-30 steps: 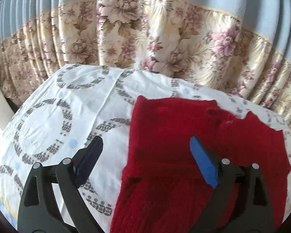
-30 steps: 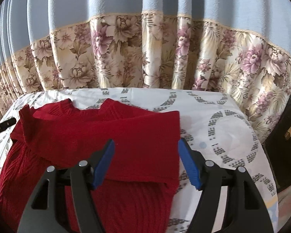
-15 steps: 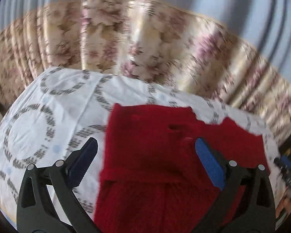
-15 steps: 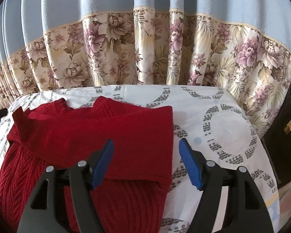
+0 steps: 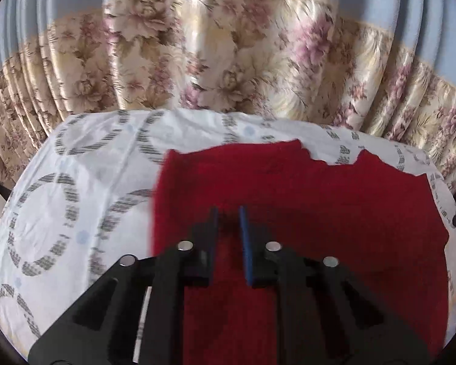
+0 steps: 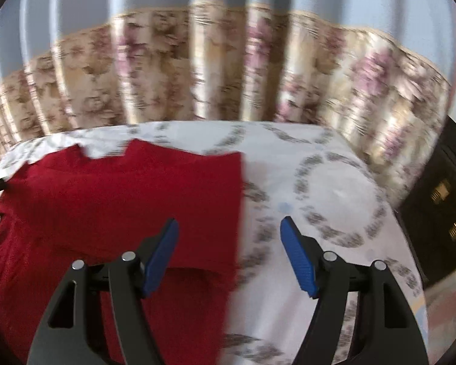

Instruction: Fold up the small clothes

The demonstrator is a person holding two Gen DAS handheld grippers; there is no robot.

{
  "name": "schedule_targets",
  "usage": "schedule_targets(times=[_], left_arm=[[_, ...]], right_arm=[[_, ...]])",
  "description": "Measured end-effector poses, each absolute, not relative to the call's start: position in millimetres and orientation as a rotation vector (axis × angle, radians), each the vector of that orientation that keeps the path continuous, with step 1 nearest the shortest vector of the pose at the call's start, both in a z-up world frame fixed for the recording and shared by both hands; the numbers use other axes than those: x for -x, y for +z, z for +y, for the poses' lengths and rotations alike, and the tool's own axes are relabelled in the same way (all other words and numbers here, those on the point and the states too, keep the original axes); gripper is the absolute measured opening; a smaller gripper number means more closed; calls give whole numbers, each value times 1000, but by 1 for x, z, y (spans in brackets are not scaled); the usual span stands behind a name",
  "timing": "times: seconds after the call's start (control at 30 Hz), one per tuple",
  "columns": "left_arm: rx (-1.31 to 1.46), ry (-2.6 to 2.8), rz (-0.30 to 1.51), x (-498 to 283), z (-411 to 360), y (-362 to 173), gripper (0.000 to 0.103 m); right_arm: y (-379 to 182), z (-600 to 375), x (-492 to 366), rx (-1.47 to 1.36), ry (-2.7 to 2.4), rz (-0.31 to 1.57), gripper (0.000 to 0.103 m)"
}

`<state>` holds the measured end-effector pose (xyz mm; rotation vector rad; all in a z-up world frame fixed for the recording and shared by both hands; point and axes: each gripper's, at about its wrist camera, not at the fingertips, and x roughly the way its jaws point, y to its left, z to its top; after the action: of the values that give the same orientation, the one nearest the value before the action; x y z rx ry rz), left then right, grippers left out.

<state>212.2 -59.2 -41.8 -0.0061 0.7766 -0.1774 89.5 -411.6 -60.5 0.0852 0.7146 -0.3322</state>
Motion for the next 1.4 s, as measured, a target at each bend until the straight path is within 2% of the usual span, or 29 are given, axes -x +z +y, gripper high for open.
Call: schedule_targets(times=[0.1,0.17,0.23,0.33,0.37,0.47,0.67,0.7,0.73,0.8,0.83,0.87,0.9,0.93,1.07,1.1,1.2,1.27,1.3,1.33,1.37,1.4], left_arm=[[24,-180,754,-209,-35,-45,13],[62,-171,766,-213,-22,-48,26],[92,-166,766,-216,-14,-46,71],[187,-161,739,-220,-1,-35,97],[200,-149,732,-222,1,-32,100],[209,-198,775,-231,-5,-31,100],[43,-231,850,-236,-48,-56,97],[25,-242,866,-237,-54,-62,84],[11,-251,882,-238,-58,-67,67],[-12,-237,880,-240,-63,-74,50],[-13,-228,869,-240,-62,-74,36],[-5,-216,851,-240,-59,-71,27],[-2,-193,824,-239,-55,-67,6],[-13,-167,785,-236,-51,-60,6],[-102,-102,684,-230,-45,-46,6],[-134,-70,700,-234,-45,-52,1],[-152,-10,793,-246,-34,-75,1],[-103,-7,836,-247,-22,-78,5],[-106,-2,820,-245,-19,-75,9],[-122,-3,802,-241,-17,-70,26],[-121,-13,801,-239,-15,-68,34],[-113,-15,793,-234,-12,-64,51]], right_arm=[[-59,-431,-95,-155,-318,721,70],[-57,-437,-110,-182,-292,731,70],[-60,-438,-124,-207,-259,749,70],[-67,-434,-145,-202,-262,786,70],[-69,-434,-148,-211,-261,793,70],[-76,-428,-149,-220,-249,799,70],[-85,-419,-146,-219,-231,809,70],[-87,-418,-146,-219,-227,811,70],[-89,-416,-146,-213,-222,816,70],[-94,-414,-147,-204,-221,829,70],[-97,-413,-149,-203,-208,842,67],[-100,-412,-149,-202,-194,846,43],[-101,-411,-149,-197,-181,845,28],[-99,-409,-148,-182,-187,838,16],[-80,-398,-140,-129,-202,788,13],[-83,-397,-141,-117,-216,800,14],[-100,-401,-145,-109,-259,860,30],[-97,-405,-139,-92,-305,856,56],[-95,-408,-135,-102,-315,856,61],[-91,-412,-129,-120,-317,847,64],[-89,-414,-124,-133,-308,840,64],[-85,-417,-115,-143,-295,837,65]])
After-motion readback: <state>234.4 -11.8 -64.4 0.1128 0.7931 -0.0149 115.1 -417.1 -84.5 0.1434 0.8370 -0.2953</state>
